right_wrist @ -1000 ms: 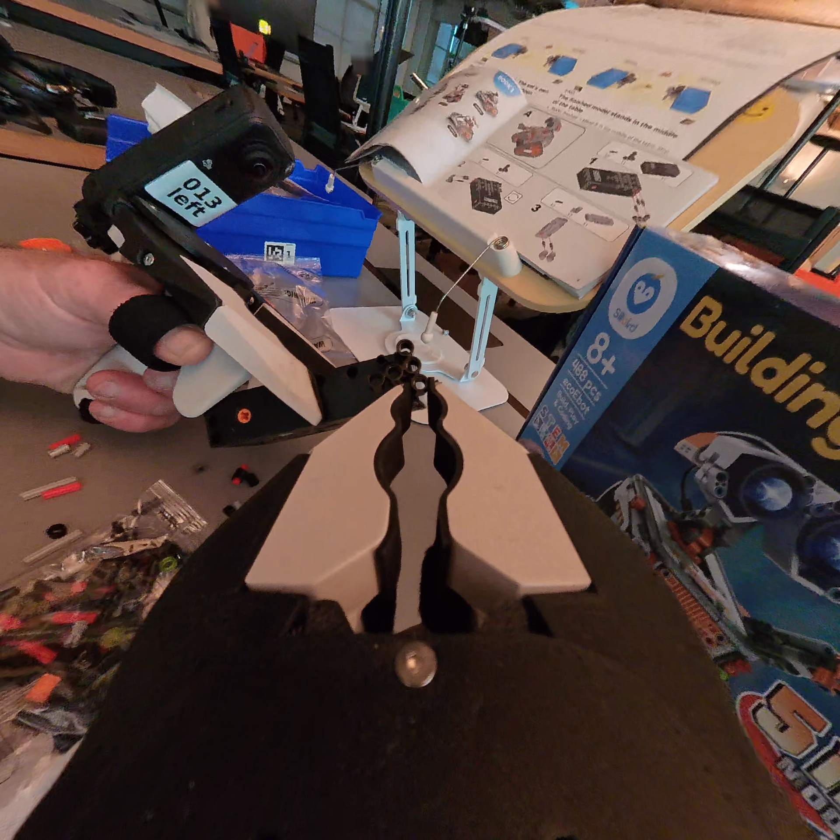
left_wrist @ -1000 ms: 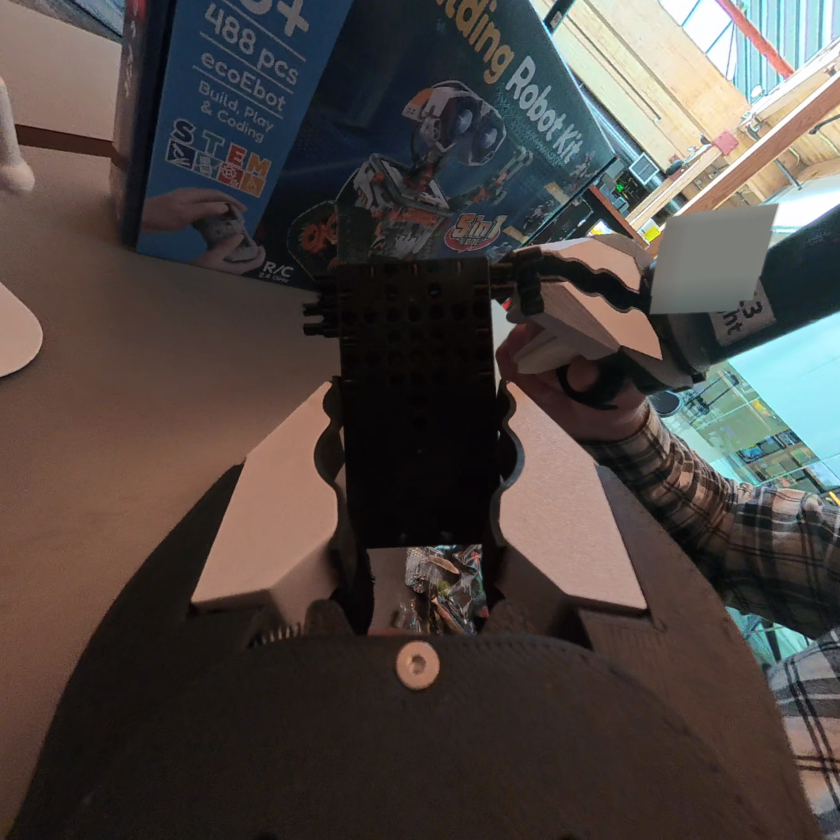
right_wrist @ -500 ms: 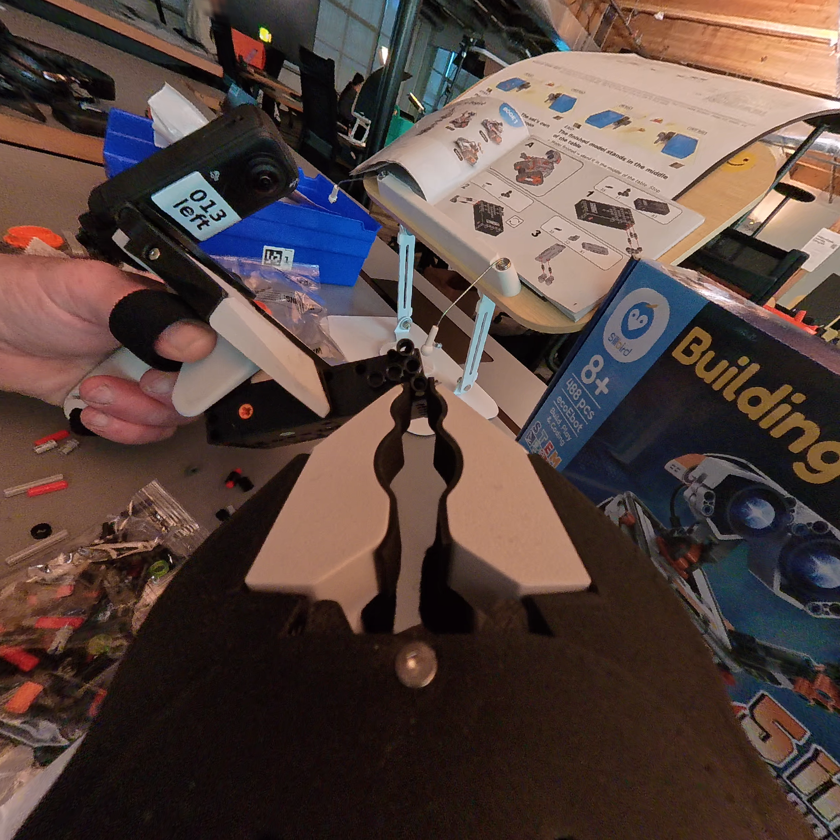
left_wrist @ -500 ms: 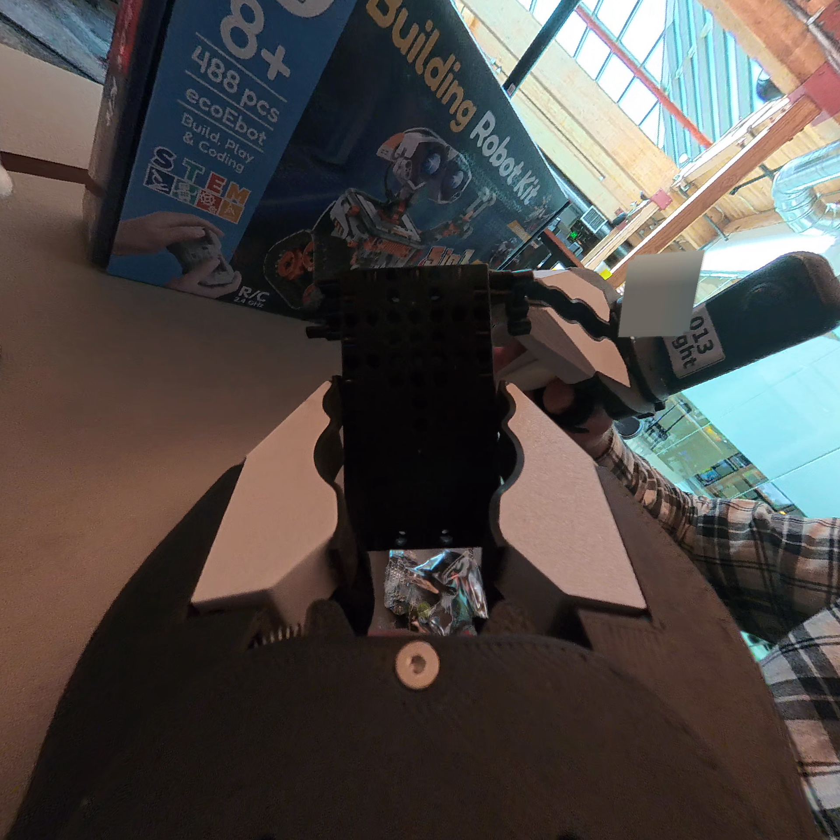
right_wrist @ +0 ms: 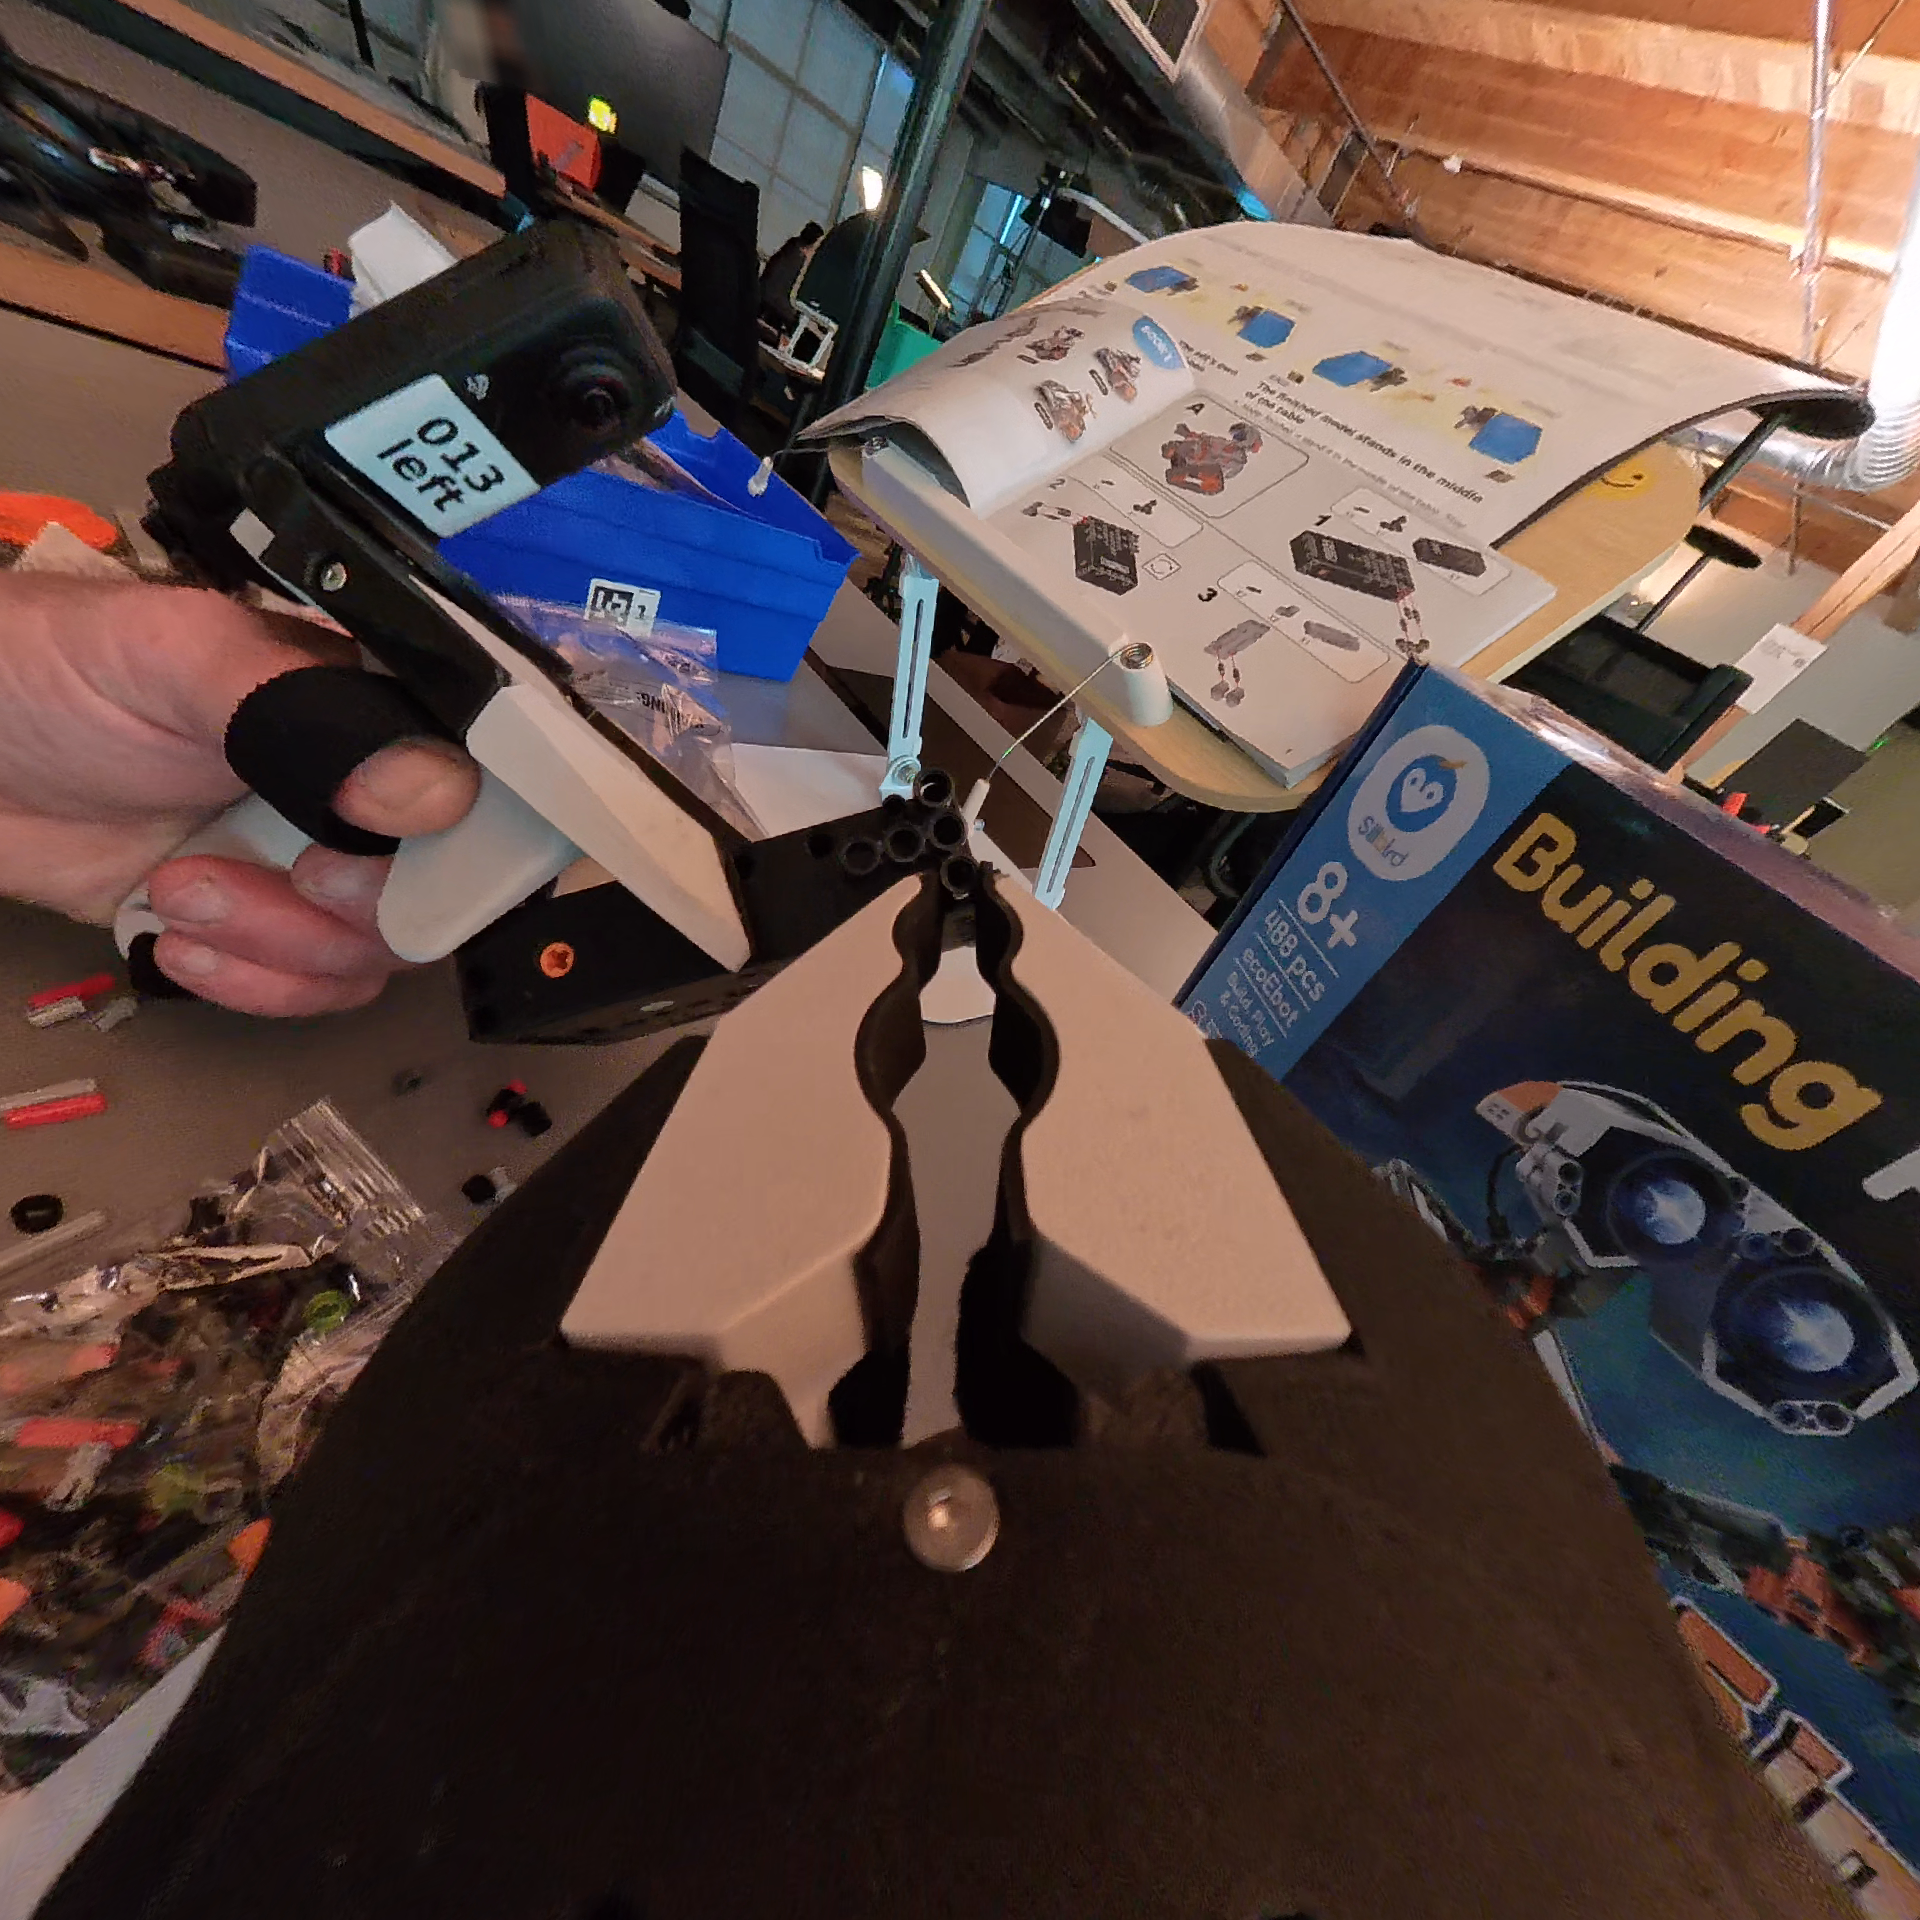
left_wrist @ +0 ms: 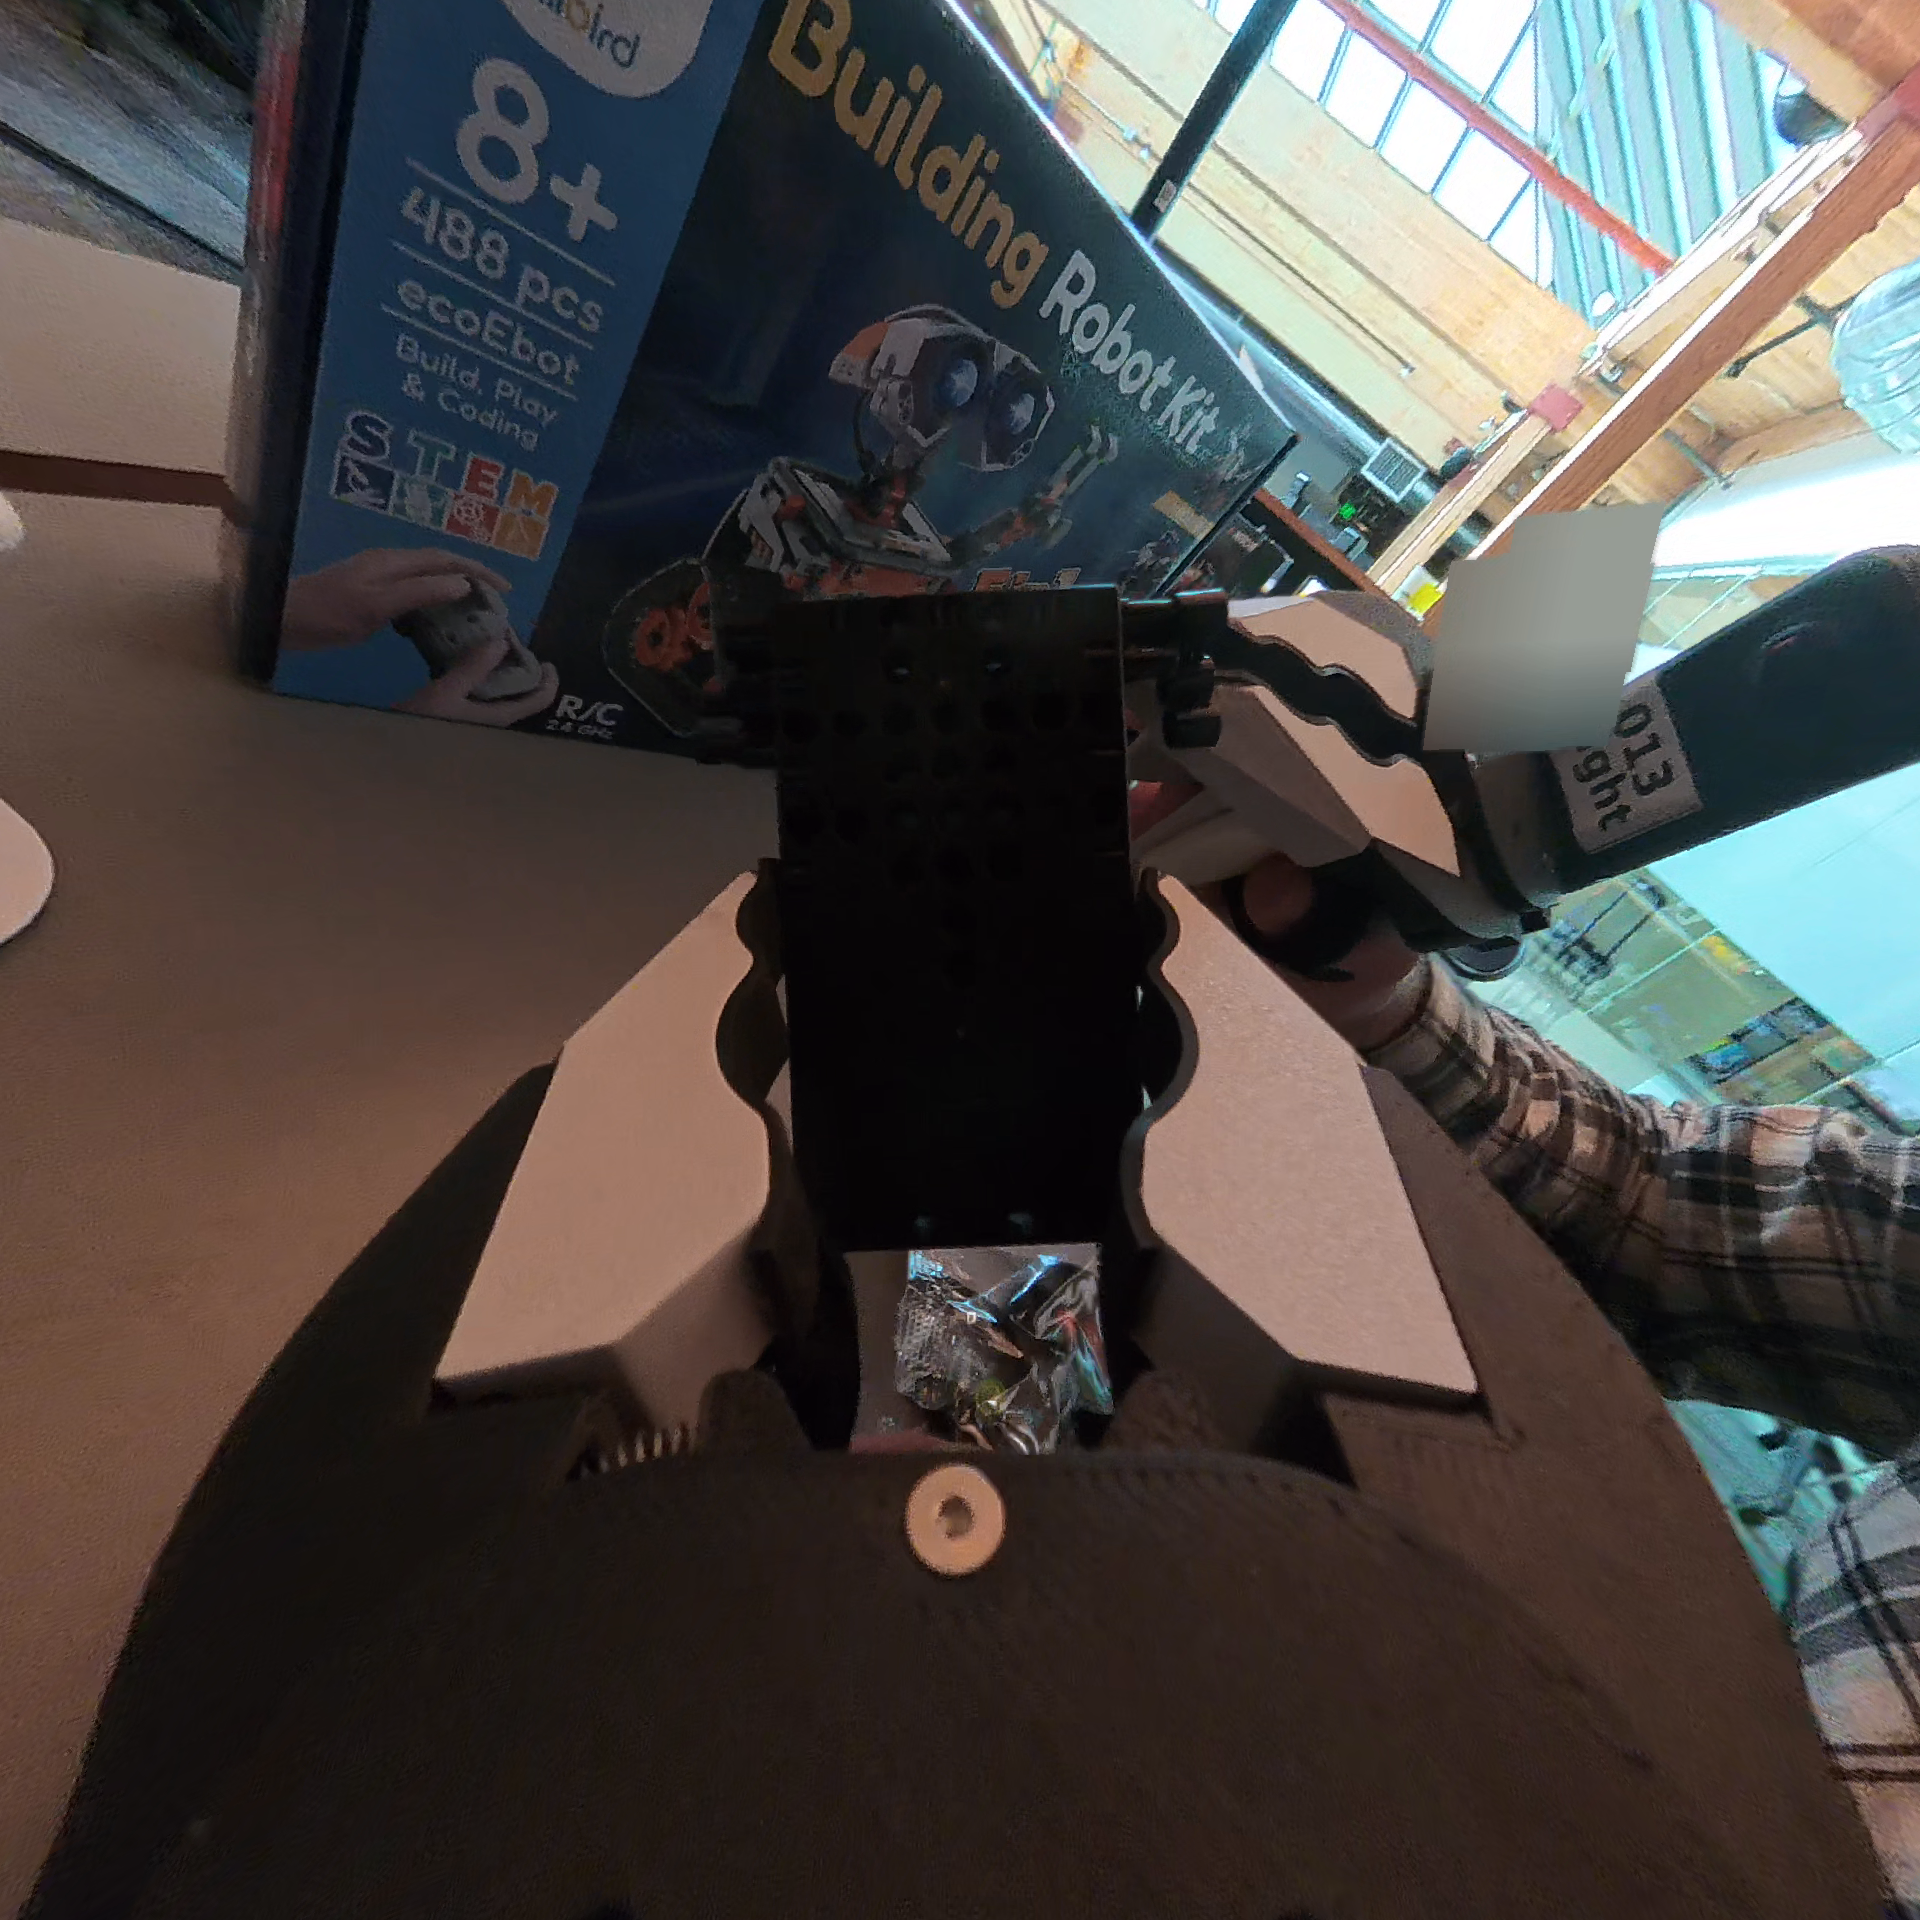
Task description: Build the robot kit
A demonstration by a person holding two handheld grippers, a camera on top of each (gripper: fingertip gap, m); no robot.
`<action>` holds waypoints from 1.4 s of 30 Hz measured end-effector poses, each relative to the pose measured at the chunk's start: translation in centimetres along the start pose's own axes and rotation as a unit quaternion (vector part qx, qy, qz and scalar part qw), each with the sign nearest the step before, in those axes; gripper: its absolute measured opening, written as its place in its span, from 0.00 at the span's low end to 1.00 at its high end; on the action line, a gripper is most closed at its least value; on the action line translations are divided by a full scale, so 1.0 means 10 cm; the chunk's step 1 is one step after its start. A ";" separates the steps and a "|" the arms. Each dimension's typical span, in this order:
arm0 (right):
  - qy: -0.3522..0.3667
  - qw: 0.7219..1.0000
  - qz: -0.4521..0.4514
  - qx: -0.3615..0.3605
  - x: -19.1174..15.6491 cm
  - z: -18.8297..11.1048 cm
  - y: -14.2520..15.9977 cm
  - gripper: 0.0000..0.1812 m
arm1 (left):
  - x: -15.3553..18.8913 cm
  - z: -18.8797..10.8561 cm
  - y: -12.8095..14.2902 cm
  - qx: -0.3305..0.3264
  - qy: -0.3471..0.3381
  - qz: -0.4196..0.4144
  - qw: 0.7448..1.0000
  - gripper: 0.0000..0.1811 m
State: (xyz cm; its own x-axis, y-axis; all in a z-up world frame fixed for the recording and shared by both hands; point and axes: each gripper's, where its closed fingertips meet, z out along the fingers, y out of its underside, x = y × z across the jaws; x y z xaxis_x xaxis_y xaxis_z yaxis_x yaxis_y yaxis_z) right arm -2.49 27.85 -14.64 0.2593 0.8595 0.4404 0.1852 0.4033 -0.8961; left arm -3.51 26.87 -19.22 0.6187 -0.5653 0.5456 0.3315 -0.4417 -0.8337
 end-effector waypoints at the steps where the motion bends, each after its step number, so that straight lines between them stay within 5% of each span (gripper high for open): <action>1: 0.001 1.000 -0.009 -0.003 0.00 0.00 0.00 0.02 | 0.00 -0.01 -0.01 -0.002 -0.006 0.012 1.000 0.36; 24: -0.004 0.990 -0.108 -0.086 -0.10 0.05 0.29 0.02 | -0.29 -0.06 0.14 -0.093 -0.153 0.204 0.962 0.36; 31: -0.050 0.991 -0.079 -0.094 -0.17 0.03 0.43 0.08 | -0.41 -0.05 0.21 -0.115 -0.172 0.200 0.958 0.36; 42: -0.075 0.995 -0.005 -0.067 -0.18 0.00 0.38 0.03 | -0.41 -0.03 0.23 -0.117 -0.180 0.213 0.953 0.36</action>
State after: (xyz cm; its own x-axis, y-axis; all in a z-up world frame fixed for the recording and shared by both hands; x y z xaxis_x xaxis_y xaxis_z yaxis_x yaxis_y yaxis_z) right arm -2.20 27.87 -18.83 0.1148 0.8964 0.4280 0.3141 0.3760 -0.8718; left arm -5.49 27.90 -23.36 0.8798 -0.4714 0.0609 -0.1473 -0.3922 -0.9080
